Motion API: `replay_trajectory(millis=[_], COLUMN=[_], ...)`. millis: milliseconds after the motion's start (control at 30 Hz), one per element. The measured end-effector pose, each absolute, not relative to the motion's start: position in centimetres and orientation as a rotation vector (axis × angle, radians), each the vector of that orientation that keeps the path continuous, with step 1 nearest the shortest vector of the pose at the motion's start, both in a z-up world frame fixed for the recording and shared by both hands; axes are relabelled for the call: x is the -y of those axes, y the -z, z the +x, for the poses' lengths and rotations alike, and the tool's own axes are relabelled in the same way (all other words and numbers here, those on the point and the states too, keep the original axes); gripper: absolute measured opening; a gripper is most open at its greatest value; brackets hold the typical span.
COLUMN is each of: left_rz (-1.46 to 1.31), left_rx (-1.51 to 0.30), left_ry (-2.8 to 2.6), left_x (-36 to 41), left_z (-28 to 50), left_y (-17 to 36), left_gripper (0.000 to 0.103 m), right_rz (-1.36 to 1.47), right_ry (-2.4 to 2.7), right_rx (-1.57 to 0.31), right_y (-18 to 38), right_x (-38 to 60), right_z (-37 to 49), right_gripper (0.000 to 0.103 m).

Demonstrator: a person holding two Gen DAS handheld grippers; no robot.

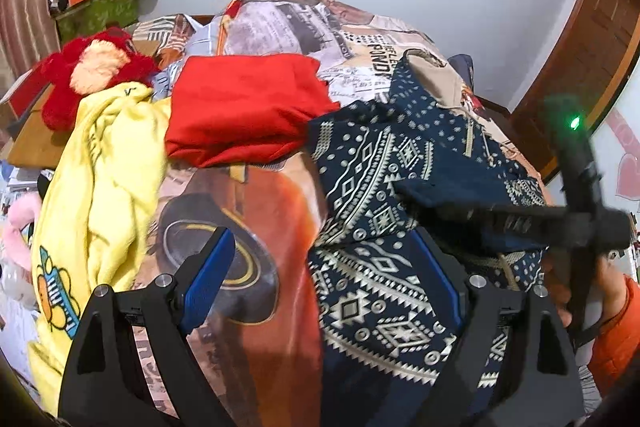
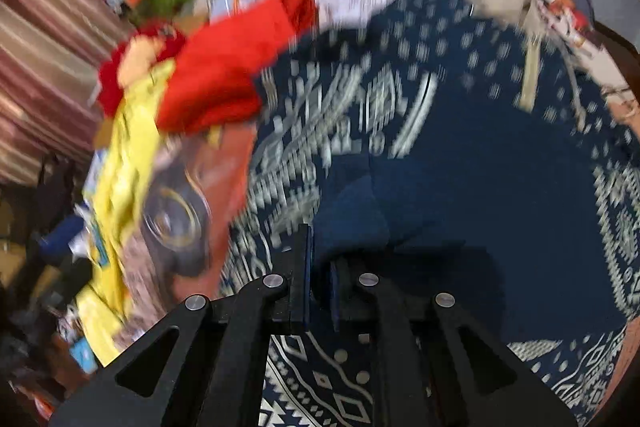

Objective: Fold large clothes

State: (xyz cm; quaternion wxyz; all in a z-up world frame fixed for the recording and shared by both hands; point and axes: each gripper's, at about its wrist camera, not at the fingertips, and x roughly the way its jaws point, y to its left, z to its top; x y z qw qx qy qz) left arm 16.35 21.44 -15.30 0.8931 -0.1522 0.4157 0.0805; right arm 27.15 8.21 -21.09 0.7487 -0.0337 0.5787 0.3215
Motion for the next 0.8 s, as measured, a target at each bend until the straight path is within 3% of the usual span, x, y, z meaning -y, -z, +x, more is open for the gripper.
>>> replay_trajectory(millis=[67,200,367,433,500,800], left_rz=[-0.308,-0.295,-0.237,-0.205,-0.173,0.070], left_rx=[-0.877,-0.911,-0.935,-0.945,-0.950,-0.960], left_ry=[-0.172,-0.173,-0.143,-0.128,-0.112,-0.035], left_x=[-21.5,-20.9,-18.5,-17.2,-15.9,-8.8], left_z=[16.3,16.8,18.3,19.2,20.3,25.1], left_y=[15.8,16.8,17.4,17.5,17.6,19.6], left_gripper=[0.088,0.088,0.088,0.088,0.088,0.088], right_rz=[-0.099,-0.072,-0.144,-0.146,-0.141,-0.064], right_ry=[-0.702,-0.762,-0.763,-0.736,-0.681,-0.442], right_rx=[-1.337,-1.387,-1.251,-1.195,-1.131,-1.036], right_y=[22.1,21.5,17.5,16.3,15.1,14.9], right_x=[-8.1,-6.3,-2.3,0.0,2.5,12.7], right_z=[26.9,25.9,25.1,25.3,25.8,28.1], right_gripper=[0.016,0.044,0.045,0.052,0.065,0.066])
